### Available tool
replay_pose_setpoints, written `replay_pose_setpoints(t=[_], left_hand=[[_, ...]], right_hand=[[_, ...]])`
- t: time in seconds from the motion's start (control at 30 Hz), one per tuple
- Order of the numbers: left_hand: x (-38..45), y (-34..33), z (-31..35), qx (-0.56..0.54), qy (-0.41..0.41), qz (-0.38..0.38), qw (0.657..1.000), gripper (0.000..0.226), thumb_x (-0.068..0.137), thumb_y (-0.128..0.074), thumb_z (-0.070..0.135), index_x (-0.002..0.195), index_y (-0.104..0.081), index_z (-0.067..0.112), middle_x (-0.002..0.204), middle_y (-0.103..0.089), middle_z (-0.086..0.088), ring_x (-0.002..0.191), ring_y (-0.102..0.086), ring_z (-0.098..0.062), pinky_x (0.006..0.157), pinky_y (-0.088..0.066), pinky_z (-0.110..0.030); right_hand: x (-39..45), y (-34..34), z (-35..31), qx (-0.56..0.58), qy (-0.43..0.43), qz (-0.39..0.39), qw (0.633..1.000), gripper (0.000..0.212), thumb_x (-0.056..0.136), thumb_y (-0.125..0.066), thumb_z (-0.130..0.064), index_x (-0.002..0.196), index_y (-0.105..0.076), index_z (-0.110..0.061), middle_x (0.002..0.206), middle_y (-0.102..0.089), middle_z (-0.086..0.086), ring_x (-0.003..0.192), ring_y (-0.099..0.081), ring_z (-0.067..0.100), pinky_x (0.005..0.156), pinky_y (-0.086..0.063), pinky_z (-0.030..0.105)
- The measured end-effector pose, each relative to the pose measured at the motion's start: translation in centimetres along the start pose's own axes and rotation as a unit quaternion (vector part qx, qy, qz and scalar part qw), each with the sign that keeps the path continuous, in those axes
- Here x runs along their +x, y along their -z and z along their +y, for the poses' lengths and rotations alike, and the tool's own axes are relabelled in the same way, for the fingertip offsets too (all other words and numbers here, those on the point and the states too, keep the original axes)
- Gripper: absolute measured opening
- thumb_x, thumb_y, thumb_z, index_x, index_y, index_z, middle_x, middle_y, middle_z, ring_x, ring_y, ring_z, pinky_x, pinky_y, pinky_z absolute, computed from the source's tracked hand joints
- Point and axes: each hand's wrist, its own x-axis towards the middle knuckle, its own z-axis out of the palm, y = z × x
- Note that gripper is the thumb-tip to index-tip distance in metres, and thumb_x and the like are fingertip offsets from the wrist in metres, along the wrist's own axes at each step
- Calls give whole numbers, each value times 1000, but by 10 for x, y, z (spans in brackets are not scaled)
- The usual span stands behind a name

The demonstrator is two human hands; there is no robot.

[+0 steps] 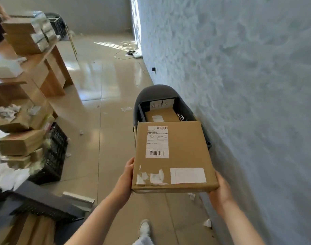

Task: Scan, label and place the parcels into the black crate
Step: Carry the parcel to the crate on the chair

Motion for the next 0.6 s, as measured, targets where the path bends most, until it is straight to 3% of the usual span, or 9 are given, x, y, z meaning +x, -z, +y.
replay_pose_setpoints(t=[0.07, 0.2, 0.3, 0.4, 0.5, 0.6], left_hand=[[45, -2, 15, 4, 21, 7, 1000, 37, 103, -42, 34, 140, -45, 29, 113, -75, -2, 102, -72, -22, 91, -54, -41], [128, -10, 39, 11, 62, 15, 998, 34, 105, -38, 27, 138, -45, 31, 109, -76, 1, 98, -73, -19, 82, -55, -32], [188, -15, 46, 22, 86, 34, 995, 34, 106, -35, 25, 136, -49, 30, 106, -76, 4, 97, -72, -17, 84, -55, -32], [249, -23, 51, 31, 107, 53, 992, 35, 106, -32, 18, 126, -57, 32, 102, -77, 5, 97, -72, -18, 85, -56, -32], [304, -33, 50, 20, 123, 87, 988, 31, 106, -35, 20, 128, -53, 32, 110, -74, 0, 99, -72, -19, 84, -58, -34], [358, -41, 43, -1, 133, 136, 982, 32, 106, -37, 21, 134, -45, 34, 121, -69, -2, 100, -73, -20, 85, -60, -39]], right_hand=[[35, -13, -20, -3, -11, 0, 1000, 33, 102, -43, -36, 109, -69, -18, 95, -74, 5, 94, -62, 24, 74, -47, 40], [106, -35, -60, -36, -1, -4, 999, 29, 103, -45, -28, 106, -73, -18, 95, -77, 2, 96, -68, 20, 79, -50, 38], [160, -48, -82, -74, -9, -22, 997, 28, 103, -47, -30, 105, -73, -20, 95, -78, 1, 95, -69, 19, 79, -51, 37], [228, -59, -101, -138, 2, -43, 989, 29, 104, -45, -36, 116, -70, -26, 102, -76, -3, 102, -68, 15, 81, -52, 34], [297, -64, -112, -182, 12, -45, 982, 30, 105, -44, -35, 127, -61, -26, 115, -71, -3, 108, -63, 13, 80, -49, 28], [364, -71, -120, -233, 2, -65, 970, 20, 104, -48, -31, 122, -56, -31, 120, -66, -1, 110, -61, 14, 83, -51, 32]])
